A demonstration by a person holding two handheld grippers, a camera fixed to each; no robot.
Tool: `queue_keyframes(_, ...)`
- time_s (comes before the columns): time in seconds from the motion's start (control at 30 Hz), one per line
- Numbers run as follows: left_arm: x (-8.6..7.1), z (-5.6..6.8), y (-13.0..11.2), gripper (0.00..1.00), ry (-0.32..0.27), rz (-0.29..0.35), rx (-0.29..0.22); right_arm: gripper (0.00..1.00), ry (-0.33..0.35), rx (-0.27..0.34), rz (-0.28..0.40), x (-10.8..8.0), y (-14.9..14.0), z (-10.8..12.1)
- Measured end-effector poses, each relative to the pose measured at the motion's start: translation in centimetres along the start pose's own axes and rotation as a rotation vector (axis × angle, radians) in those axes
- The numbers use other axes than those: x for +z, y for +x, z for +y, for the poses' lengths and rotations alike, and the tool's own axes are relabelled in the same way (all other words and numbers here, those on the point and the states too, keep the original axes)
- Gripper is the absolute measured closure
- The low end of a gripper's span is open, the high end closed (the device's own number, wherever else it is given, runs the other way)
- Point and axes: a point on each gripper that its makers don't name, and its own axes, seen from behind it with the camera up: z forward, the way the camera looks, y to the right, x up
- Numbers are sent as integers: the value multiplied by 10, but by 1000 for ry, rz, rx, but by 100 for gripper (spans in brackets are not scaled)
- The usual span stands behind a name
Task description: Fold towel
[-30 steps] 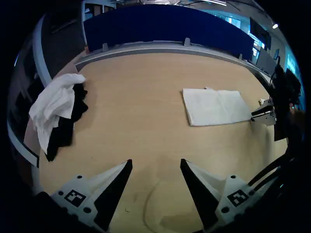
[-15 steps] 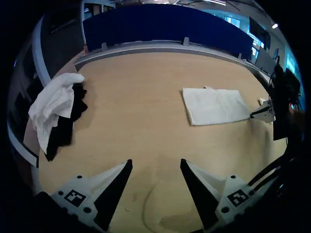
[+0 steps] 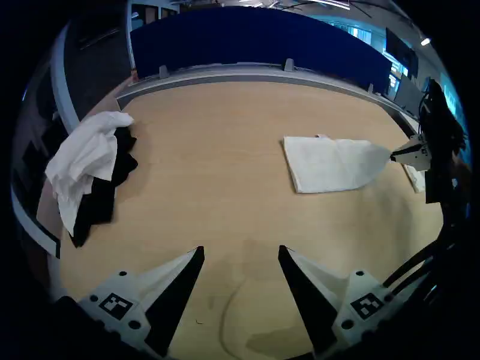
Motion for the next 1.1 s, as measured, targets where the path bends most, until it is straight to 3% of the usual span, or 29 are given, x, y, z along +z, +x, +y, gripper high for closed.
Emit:
queue_keyframes(0.3, -4, 0, 1, 8, -3, 8, 1, 97, -1, -62, 54, -5, 48, 0)
queue_keyframes(0.6, -14, -5, -2, 8, 8, 23, -21, 97, 26, -127, 56, 7, 73, -12)
queue_keyframes(0.87, -29, -17, -12, 9, 47, 27, -41, 97, 84, -212, 56, 30, 109, -45)
queue_keyframes(1.1, -41, -19, -21, 8, 60, 36, -71, 97, 153, -251, 44, 64, 128, -94)
